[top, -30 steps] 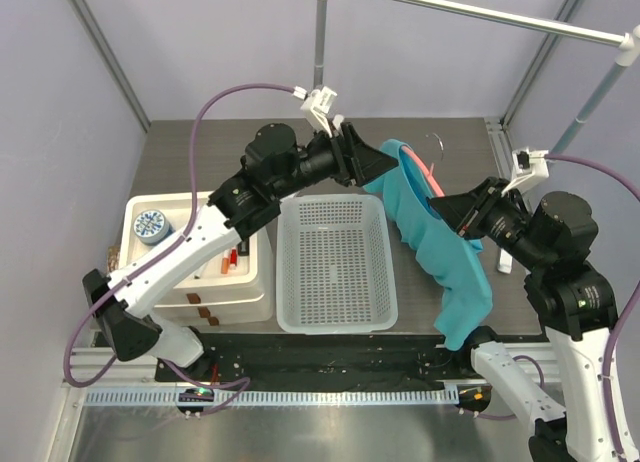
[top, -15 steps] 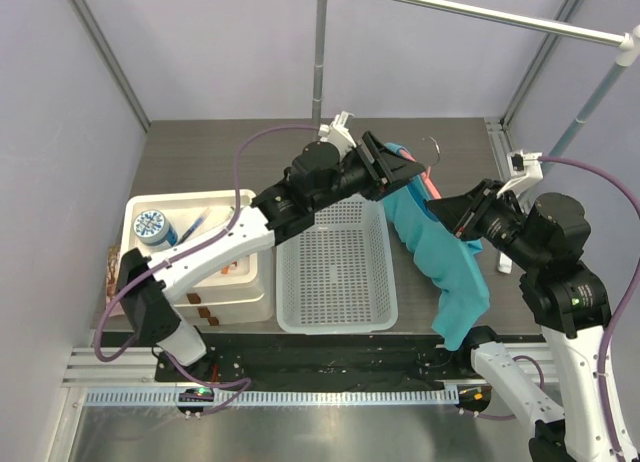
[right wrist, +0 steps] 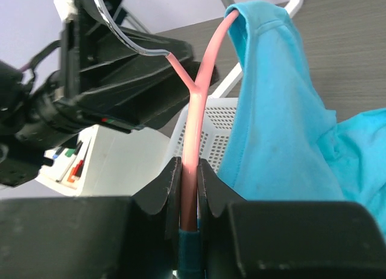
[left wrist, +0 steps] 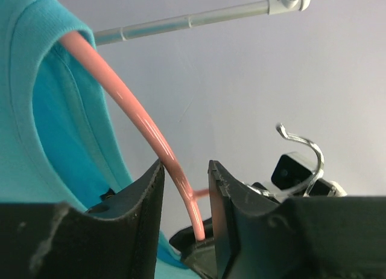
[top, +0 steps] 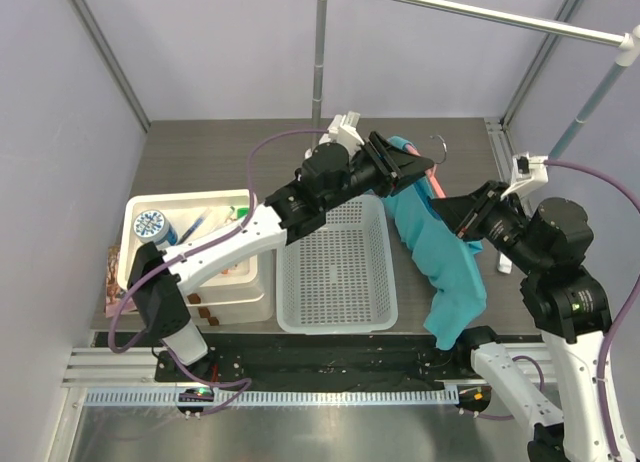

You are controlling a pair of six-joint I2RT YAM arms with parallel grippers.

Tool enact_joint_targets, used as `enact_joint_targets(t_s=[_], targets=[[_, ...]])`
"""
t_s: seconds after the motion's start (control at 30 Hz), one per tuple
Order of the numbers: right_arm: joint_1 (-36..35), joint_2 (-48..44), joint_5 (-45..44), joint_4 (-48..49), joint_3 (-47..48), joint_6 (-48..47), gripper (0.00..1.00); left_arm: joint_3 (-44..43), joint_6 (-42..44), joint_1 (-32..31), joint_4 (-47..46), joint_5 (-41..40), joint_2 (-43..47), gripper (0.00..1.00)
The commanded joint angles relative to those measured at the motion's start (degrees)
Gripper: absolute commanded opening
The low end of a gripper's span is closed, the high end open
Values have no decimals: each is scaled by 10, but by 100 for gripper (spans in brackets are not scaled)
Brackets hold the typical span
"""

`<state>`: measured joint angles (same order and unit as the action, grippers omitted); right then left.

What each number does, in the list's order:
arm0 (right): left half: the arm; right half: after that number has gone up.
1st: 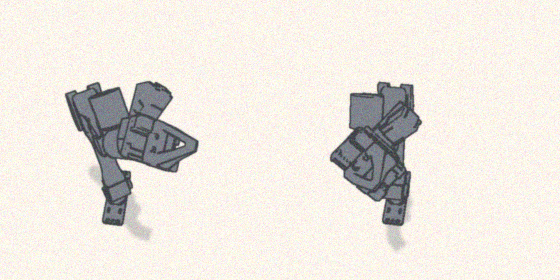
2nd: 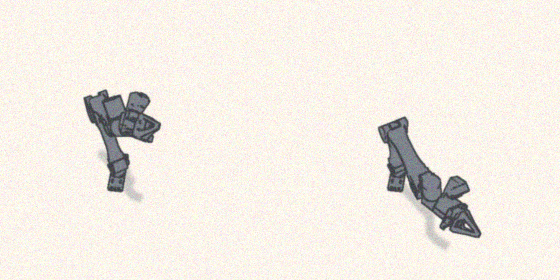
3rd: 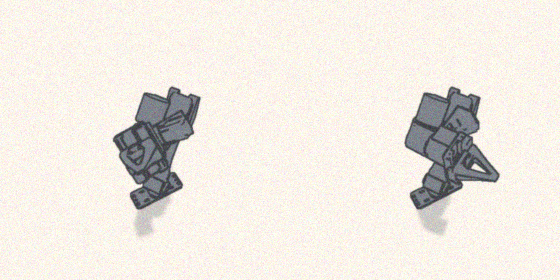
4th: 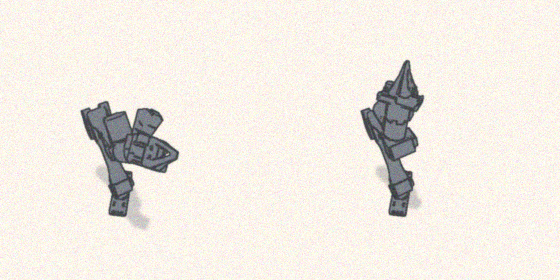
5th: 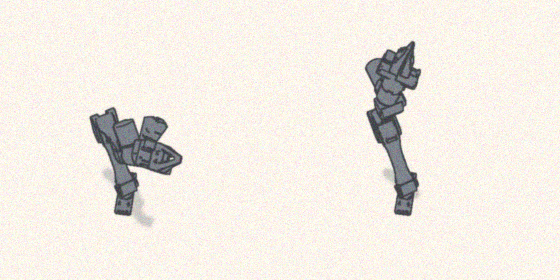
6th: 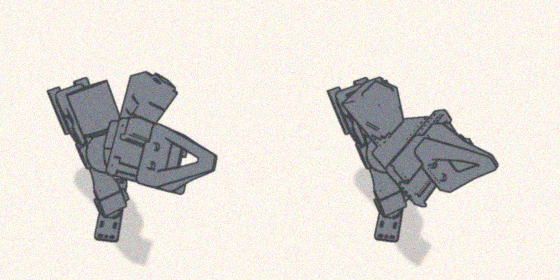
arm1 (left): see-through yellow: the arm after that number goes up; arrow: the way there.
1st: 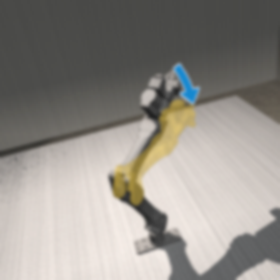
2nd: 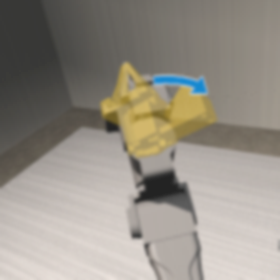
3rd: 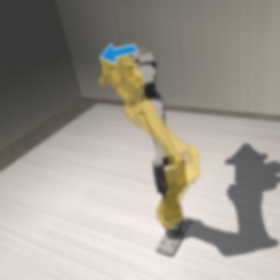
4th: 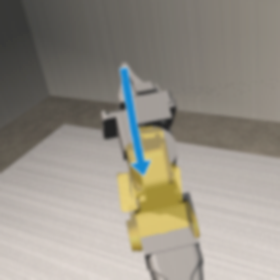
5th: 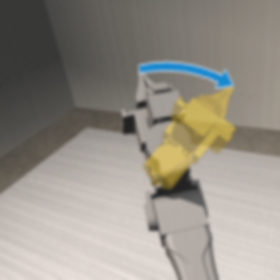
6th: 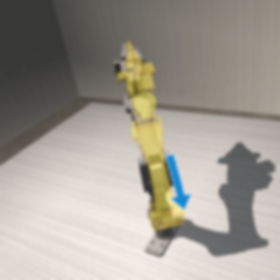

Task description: Remove the t-shirt from the hanger

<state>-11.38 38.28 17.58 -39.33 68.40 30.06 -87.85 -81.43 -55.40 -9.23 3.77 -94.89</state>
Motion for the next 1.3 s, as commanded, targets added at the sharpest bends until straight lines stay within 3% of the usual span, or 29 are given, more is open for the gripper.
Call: enact_joint_targets(t_s=[0.0, 0.2, 0.3, 0.37, 0.5, 0.53, 0.8, 0.93, 1.27], targets=[[-6, -25, 54, 63, 9, 7, 1, 19, -15, -3, -95, -26, 11, 33], [-6, -25, 61, 67, 12, 13, 1, 18, -16, -4, -104, -33, 16, 32], [-6, -18, 72, 66, 9, 16, 1, -6, 7, -3, -86, -16, 8, 9], [-6, -13, 81, 63, 10, 17, 3, -15, 19, -3, -84, 6, 2, 0], [-6, 2, 83, 53, 22, 20, 34, -21, 52, -2, -74, 37, 2, 0], [-6, 5, 82, 51, 27, 19, 37, -20, 51, -2, -69, 38, 3, 0], [-5, 22, 68, 60, 38, 21, 36, -2, 26, -3, -91, 33, 8, 0], [-6, 26, 77, 67, 26, 27, 28, -16, 9, -4, -106, 45, -4, 0], [-6, 14, 95, 122, -26, 64, 29, -9, -28, -9, -154, 54, -11, 0]])
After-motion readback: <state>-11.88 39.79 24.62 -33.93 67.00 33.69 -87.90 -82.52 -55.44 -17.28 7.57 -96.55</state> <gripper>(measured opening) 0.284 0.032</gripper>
